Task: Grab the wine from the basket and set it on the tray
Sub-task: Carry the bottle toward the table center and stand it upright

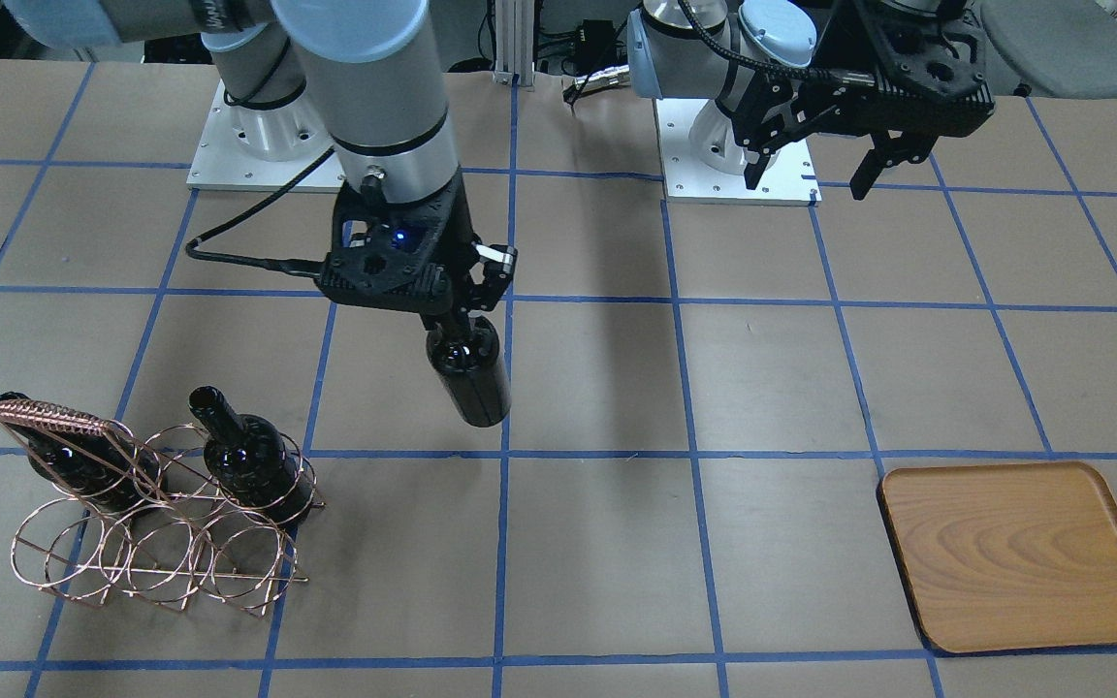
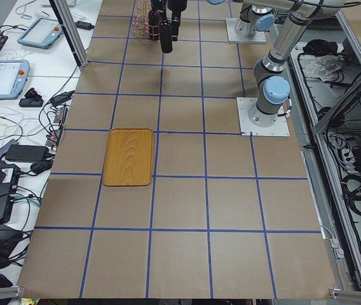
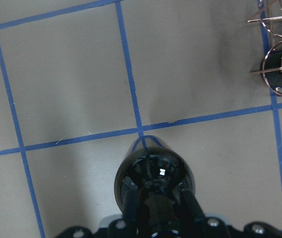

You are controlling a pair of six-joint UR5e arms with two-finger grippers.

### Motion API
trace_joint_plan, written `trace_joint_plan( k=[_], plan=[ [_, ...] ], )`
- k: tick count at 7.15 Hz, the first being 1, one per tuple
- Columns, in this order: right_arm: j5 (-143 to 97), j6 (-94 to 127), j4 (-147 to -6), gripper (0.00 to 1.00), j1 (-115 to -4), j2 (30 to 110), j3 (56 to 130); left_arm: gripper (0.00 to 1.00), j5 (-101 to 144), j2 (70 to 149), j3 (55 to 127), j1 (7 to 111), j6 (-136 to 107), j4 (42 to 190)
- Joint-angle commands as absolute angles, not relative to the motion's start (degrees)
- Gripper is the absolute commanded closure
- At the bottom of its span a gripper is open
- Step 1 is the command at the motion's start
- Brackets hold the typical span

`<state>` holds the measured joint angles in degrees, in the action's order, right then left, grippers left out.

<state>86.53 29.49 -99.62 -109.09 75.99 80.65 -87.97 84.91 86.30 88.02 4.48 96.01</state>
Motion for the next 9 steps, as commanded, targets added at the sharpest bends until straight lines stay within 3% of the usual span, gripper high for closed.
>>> trace_joint_plan(
  k=[1, 8, 9],
  plan=[
    [86.75, 36.37, -102.03, 1.0, -113.8, 74.01, 80.95, 0.0, -88.15, 84.9, 86.48, 87.8, 4.48, 95.63],
    [87.01, 46.32, -105.74, 1.0, -122.08, 71.89, 85.08, 0.0, -88.33, 84.81, 86.57, 87.8, 4.31, 94.31],
    [87.01, 45.8, -105.73, 0.68, -122.08, 71.81, 85.17, 0.0, -88.33, 84.73, 86.57, 87.8, 4.31, 94.39]
  ],
)
